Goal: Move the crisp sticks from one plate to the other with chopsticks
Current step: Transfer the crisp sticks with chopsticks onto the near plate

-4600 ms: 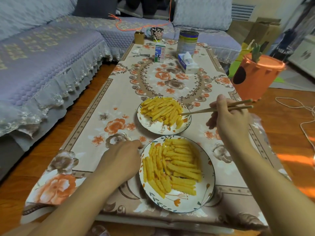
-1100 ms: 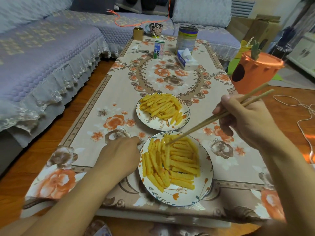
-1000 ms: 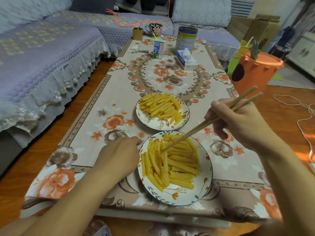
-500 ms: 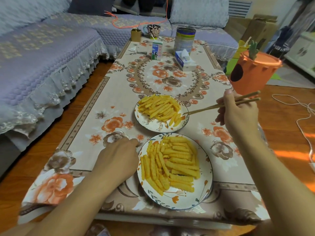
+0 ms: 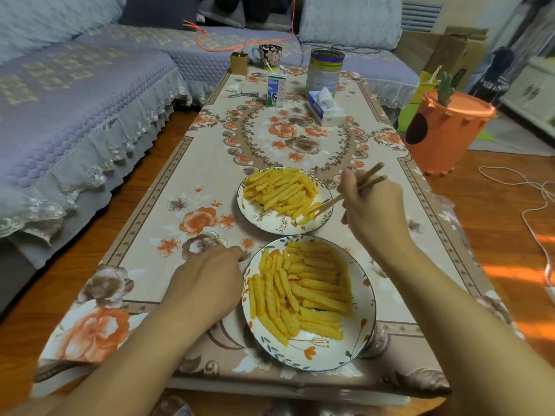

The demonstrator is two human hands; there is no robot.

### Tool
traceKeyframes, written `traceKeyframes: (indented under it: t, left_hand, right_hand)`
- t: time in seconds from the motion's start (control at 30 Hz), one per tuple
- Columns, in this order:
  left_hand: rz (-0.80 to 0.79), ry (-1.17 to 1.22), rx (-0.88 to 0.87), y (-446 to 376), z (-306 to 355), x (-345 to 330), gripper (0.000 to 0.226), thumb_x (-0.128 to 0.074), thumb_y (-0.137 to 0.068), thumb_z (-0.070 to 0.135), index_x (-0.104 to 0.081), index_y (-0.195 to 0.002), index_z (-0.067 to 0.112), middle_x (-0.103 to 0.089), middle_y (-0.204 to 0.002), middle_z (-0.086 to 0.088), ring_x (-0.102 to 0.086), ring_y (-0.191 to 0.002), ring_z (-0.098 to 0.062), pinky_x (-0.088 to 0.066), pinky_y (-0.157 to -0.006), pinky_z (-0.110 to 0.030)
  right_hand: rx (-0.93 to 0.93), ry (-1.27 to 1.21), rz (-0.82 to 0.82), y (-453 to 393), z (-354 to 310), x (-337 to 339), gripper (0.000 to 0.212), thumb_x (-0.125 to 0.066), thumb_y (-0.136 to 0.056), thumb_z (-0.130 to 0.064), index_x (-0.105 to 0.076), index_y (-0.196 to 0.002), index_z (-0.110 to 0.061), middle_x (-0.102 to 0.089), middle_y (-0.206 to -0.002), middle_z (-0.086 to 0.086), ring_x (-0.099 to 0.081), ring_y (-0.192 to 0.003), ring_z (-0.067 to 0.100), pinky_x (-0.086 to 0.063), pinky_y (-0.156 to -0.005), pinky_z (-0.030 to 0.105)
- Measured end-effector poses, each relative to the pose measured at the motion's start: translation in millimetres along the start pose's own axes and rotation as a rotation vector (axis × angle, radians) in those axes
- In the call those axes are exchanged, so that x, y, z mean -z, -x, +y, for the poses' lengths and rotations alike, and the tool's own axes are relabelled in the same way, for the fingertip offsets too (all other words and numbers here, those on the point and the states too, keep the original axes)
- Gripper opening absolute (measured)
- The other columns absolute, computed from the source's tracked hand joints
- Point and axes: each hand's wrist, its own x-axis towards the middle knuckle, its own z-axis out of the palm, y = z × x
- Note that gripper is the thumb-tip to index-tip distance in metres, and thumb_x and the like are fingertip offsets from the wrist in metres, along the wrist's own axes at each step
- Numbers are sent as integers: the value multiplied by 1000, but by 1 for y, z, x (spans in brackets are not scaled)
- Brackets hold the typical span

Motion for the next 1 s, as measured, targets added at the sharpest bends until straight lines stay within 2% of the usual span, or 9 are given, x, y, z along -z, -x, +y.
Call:
traceKeyframes:
  t: [0.17, 0.27, 0.43, 0.5, 0.6, 0.7, 0.83, 0.93, 1.0]
  left_hand:
    - [-10, 13, 5, -1, 0, 0, 43, -38, -102, 25, -51, -142, 35, -55, -141, 1, -56, -123, -29, -52, -93, -42]
    - [-4, 16, -1, -1, -1, 0, 43, -38, -102, 25, -52, -142, 34, -56, -141, 0, -57, -122, -29, -53, -92, -42]
    - [7, -18, -2, 0, 0, -3, 37, -39, -101, 23, -56, -133, 30, -60, -132, -1, -60, -114, -31, -55, -86, -43]
    - [14, -21, -3, 0, 0, -4, 34, -39, -101, 25, -57, -129, 31, -60, -129, 0, -61, -111, -31, -55, -83, -43]
    - [18, -7, -3, -1, -1, -4, 33, -39, -100, 26, -57, -127, 33, -61, -129, 2, -60, -113, -29, -54, -83, -42]
    - [14, 7, -3, -1, -1, -3, 37, -39, -100, 27, -57, -132, 34, -60, -133, 2, -59, -118, -28, -53, -86, -41]
    - [12, 6, -6, -2, 2, 0, 39, -40, -100, 25, -55, -134, 34, -59, -135, 1, -60, -117, -28, -54, -87, -42]
    - [7, 4, -8, -4, 1, 1, 38, -39, -99, 23, -56, -131, 33, -60, -133, 1, -60, -115, -28, -54, -86, -44]
    - [6, 5, -11, -4, 0, 1, 38, -39, -99, 24, -56, -131, 33, -60, -135, 1, -60, -117, -28, -55, -88, -44]
  right_hand:
    - [-251, -194, 158, -8, 10, 25, 37, -45, -103, -20, -68, -78, -7, -61, -61, 8, -56, -39, 10, -46, -49, 35]
    - [-298, -319, 219, -8, 9, 38, 34, -47, -103, -17, -69, -84, 1, -57, -62, 10, -51, -38, 9, -43, -41, 27]
    - [-132, -203, 165, 4, 1, 27, 39, -54, -104, -28, -72, -78, -6, -62, -55, 11, -57, -37, 15, -45, -41, 29]
    - [-49, -138, 133, 7, -1, 16, 41, -57, -103, -35, -73, -78, -7, -62, -50, 8, -60, -39, 16, -49, -46, 32]
    - [44, -63, 52, 10, -4, 1, 46, -60, -103, -37, -72, -74, -3, -60, -47, 6, -64, -46, 24, -55, -59, 46]
    - [81, 59, 8, 10, -10, -6, 51, -52, -106, -34, -67, -70, -2, -59, -49, 5, -64, -52, 27, -50, -64, 44]
    - [-47, 25, 90, 1, -4, 4, 57, -42, -105, -41, -66, -73, 0, -64, -59, 15, -63, -54, 32, -53, -59, 48]
    - [-205, -214, 174, -3, -3, 26, 47, -45, -106, -30, -67, -76, -1, -59, -56, 9, -57, -39, 16, -47, -45, 34]
    - [-315, -388, 181, -1, -7, 46, 44, -46, -108, -26, -68, -78, -1, -54, -53, 5, -52, -36, 13, -42, -40, 28]
